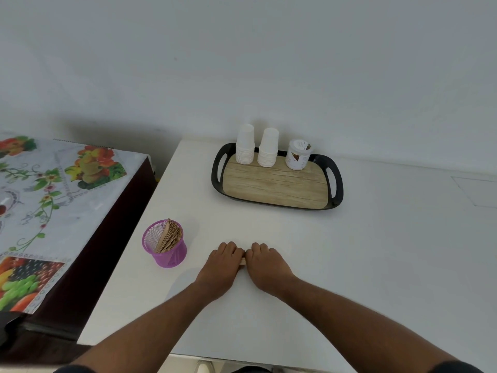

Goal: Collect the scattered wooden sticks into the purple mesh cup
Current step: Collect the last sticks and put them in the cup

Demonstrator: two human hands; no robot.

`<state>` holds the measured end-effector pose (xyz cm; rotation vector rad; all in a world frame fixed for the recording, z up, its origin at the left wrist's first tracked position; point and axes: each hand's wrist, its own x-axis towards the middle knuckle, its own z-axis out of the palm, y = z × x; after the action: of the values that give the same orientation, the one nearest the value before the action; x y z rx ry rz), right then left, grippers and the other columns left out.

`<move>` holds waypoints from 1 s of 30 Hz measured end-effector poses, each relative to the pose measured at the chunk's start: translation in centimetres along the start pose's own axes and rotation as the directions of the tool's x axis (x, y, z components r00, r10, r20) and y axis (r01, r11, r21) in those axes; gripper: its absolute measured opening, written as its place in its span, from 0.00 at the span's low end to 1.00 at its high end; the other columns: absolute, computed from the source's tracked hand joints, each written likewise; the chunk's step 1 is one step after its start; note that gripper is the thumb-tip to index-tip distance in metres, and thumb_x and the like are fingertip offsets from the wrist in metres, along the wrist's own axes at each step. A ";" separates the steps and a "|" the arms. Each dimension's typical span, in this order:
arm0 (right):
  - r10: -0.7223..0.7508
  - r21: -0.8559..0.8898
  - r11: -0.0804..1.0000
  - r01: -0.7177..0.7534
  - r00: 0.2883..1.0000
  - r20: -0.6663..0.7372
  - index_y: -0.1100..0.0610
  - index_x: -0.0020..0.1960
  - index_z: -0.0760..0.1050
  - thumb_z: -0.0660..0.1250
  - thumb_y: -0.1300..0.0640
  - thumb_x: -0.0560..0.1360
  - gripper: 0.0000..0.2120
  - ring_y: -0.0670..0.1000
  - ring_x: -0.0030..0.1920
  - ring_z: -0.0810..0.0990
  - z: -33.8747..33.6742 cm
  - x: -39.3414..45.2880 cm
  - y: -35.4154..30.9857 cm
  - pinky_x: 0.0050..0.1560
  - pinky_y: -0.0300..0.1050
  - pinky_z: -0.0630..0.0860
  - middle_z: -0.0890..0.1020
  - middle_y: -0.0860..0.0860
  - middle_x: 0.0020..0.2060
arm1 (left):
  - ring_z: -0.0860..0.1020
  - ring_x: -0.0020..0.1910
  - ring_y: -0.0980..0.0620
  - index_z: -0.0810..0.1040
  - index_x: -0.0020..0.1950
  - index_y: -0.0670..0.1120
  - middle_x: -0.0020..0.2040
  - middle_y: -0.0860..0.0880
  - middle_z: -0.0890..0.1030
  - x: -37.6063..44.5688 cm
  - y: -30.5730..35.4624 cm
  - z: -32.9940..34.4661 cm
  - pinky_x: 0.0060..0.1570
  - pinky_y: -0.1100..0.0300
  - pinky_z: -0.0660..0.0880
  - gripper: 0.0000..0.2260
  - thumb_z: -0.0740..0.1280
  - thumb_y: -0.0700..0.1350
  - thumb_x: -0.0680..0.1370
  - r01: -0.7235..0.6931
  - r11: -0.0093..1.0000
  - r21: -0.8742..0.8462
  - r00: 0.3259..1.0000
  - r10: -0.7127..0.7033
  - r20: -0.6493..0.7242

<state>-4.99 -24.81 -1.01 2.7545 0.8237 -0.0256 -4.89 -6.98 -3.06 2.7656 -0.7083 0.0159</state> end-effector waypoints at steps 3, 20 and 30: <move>-0.014 -0.012 1.000 0.014 1.000 0.004 0.61 0.59 0.71 0.51 0.62 0.83 0.12 0.56 0.48 0.78 0.1 0.5 0.1 0.41 0.48 0.70 0.77 0.58 0.52 | 0.74 0.52 0.46 0.77 0.61 0.45 0.56 0.46 0.76 0.0 0.3 -0.3 0.47 0.54 0.71 0.10 0.59 0.41 0.84 -0.002 1.000 0.030 1.000 0.003 -0.012; -0.045 0.123 0.991 0.059 0.993 -0.110 0.56 0.53 0.76 0.61 0.61 0.79 0.06 0.52 0.44 0.77 1.1 -0.4 1.1 0.33 0.45 0.75 0.79 0.52 0.47 | 0.75 0.35 0.49 0.80 0.43 0.44 0.38 0.46 0.78 0.3 0.9 0.0 0.29 0.56 0.75 0.07 0.75 0.37 0.68 -0.112 0.918 0.381 0.992 0.126 -0.011; -0.051 0.008 0.999 0.052 0.991 -0.123 0.52 0.43 0.75 0.68 0.59 0.73 0.03 0.49 0.32 0.74 0.8 -0.3 0.7 0.32 0.43 0.68 0.77 0.49 0.35 | 0.76 0.37 0.49 0.81 0.47 0.46 0.42 0.48 0.79 -0.2 0.8 -0.7 0.34 0.55 0.74 0.14 0.73 0.33 0.65 -0.023 0.957 0.290 0.995 0.049 -0.083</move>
<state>-4.84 -25.78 -1.57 2.7669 0.9289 0.1310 -5.41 -7.40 -2.17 3.0040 -0.7889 0.2705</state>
